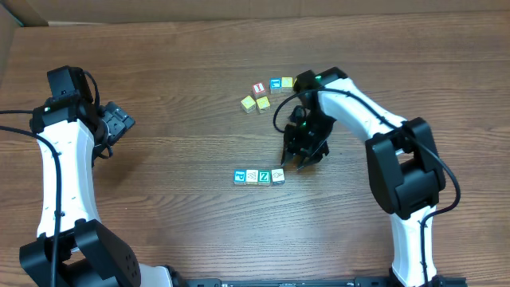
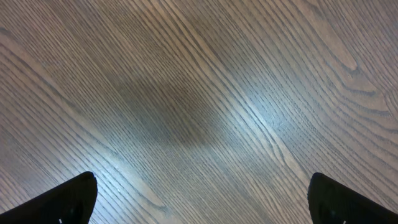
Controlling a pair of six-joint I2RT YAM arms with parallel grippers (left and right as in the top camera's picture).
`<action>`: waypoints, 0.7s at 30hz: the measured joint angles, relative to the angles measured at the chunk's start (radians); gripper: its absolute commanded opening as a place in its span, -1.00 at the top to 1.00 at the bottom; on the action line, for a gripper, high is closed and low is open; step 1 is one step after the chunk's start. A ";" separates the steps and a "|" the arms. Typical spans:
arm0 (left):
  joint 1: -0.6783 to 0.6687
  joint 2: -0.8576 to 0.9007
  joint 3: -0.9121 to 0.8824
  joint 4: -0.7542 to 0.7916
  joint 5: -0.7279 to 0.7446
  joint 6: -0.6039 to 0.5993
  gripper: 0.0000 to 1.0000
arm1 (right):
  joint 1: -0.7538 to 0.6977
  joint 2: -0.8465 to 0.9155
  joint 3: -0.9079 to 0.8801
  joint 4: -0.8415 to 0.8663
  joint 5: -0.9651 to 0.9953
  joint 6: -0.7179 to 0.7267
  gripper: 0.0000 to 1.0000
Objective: Flip 4 blocks
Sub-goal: 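Set the Q block down right of the Z block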
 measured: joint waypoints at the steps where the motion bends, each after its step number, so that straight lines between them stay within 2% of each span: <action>1: 0.000 0.000 0.000 0.000 0.000 0.000 -1.00 | -0.008 0.000 0.000 0.000 0.000 -0.003 0.17; 4: 0.000 0.000 0.000 0.000 0.000 0.000 -0.99 | -0.014 0.000 0.000 0.000 0.023 -0.016 0.51; 6: 0.000 0.000 0.000 0.000 0.000 0.000 -1.00 | -0.013 0.000 0.000 0.000 0.042 -0.024 0.82; 8: 0.000 0.000 0.000 0.000 0.000 0.000 -1.00 | -0.011 0.000 0.000 -0.002 0.053 -0.018 0.92; 21: 0.000 0.000 0.000 0.000 0.000 0.000 -1.00 | 0.001 0.000 -0.076 0.052 0.071 -0.021 0.92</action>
